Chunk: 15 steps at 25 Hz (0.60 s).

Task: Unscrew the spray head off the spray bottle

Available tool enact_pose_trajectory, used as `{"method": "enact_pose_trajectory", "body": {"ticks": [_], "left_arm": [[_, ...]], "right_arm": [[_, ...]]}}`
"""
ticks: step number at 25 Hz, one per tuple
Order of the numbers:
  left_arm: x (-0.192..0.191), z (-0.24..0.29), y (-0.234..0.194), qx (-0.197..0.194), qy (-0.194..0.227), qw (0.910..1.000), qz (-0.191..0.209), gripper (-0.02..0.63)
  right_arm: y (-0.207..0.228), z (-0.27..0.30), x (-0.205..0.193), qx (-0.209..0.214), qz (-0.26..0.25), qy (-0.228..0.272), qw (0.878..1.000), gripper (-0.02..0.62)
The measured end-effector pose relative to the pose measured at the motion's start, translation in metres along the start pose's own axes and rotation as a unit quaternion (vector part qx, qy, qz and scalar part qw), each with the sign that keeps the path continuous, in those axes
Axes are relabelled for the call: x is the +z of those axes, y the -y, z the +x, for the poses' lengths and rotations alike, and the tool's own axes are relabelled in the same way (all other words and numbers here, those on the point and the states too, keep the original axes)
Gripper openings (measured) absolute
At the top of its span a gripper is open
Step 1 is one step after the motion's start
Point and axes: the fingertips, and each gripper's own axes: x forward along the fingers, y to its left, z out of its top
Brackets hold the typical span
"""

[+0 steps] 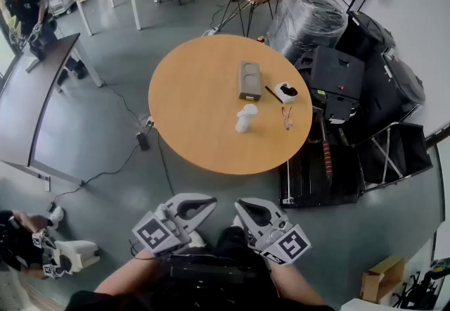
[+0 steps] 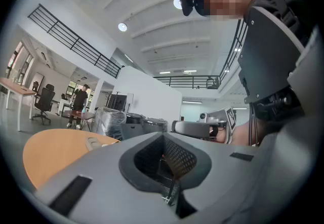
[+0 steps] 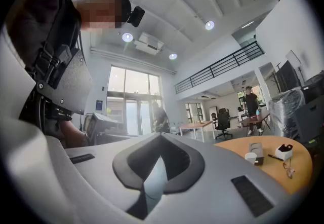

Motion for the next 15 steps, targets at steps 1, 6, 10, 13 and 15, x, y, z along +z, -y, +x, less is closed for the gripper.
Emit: {"method": "enact_pose_trajectory", "body": {"ticks": [1, 6, 10, 13, 15], "left_arm": [[0.001, 0.004, -0.005, 0.0, 0.003, 1.0, 0.004, 0.034], [0.005, 0.032, -0.019, -0.002, 0.003, 0.9998, 0.019, 0.032], [0.009, 0.067, -0.028, 0.011, -0.003, 0.9997, 0.024, 0.032], [0.012, 0.101, -0.039, 0.023, -0.006, 0.9994, 0.026, 0.032], [0.012, 0.126, -0.048, 0.031, -0.01, 0.999, 0.029, 0.032]], "right_arm": [[0.006, 0.002, 0.0, 0.001, -0.003, -0.002, 1.0, 0.026], [0.044, 0.003, -0.004, 0.003, 0.002, -0.01, 1.0, 0.026], [0.082, 0.0, 0.004, 0.018, 0.003, -0.014, 1.0, 0.026], [0.12, -0.006, 0.013, 0.028, 0.004, -0.012, 1.0, 0.026], [0.15, -0.01, 0.017, 0.033, 0.01, -0.012, 0.999, 0.026]]}}
